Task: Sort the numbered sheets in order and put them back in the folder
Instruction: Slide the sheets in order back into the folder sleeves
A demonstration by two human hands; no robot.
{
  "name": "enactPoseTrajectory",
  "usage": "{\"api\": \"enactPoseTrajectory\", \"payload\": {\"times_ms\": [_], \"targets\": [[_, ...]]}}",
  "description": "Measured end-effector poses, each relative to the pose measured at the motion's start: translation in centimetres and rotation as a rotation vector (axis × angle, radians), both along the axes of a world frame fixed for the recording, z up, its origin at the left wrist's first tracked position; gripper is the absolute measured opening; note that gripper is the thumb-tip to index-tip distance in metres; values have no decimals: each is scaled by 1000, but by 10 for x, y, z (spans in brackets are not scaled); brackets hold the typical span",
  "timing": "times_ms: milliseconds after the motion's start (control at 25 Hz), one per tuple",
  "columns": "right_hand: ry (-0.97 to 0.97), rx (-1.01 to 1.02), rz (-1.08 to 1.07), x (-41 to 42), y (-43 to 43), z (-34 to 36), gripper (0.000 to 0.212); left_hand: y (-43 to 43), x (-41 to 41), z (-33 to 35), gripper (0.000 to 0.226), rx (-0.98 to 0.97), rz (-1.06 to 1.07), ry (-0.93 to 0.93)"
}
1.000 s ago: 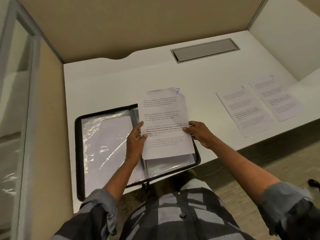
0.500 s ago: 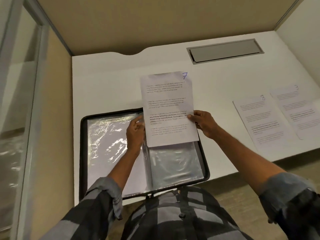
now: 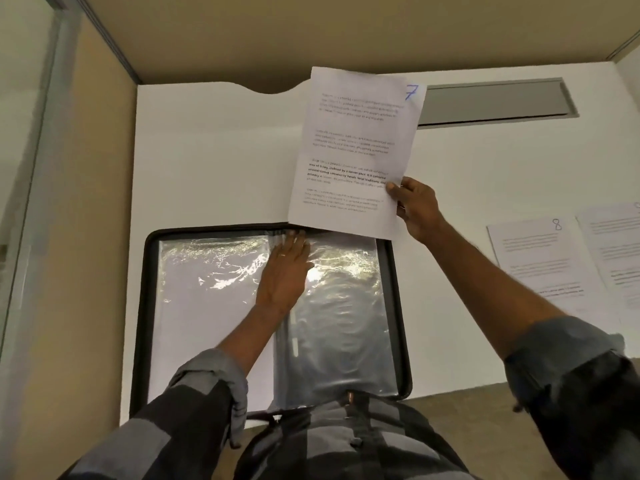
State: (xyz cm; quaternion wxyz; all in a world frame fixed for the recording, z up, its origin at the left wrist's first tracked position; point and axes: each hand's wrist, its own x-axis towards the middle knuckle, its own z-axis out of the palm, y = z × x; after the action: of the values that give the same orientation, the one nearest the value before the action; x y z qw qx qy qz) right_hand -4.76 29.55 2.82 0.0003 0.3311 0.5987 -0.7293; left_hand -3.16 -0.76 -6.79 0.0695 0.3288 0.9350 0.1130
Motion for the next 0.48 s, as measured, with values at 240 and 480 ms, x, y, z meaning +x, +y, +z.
{"api": "enactPoseTrajectory", "payload": {"times_ms": [240,480], "targets": [[51,-101,-61,-14,-17,-16,19,-11,-15,17,11,302,-23,-8],[63,-123,-101,-28,-33,-18,19,-8,-40,33,14,304,-75,-154]]}}
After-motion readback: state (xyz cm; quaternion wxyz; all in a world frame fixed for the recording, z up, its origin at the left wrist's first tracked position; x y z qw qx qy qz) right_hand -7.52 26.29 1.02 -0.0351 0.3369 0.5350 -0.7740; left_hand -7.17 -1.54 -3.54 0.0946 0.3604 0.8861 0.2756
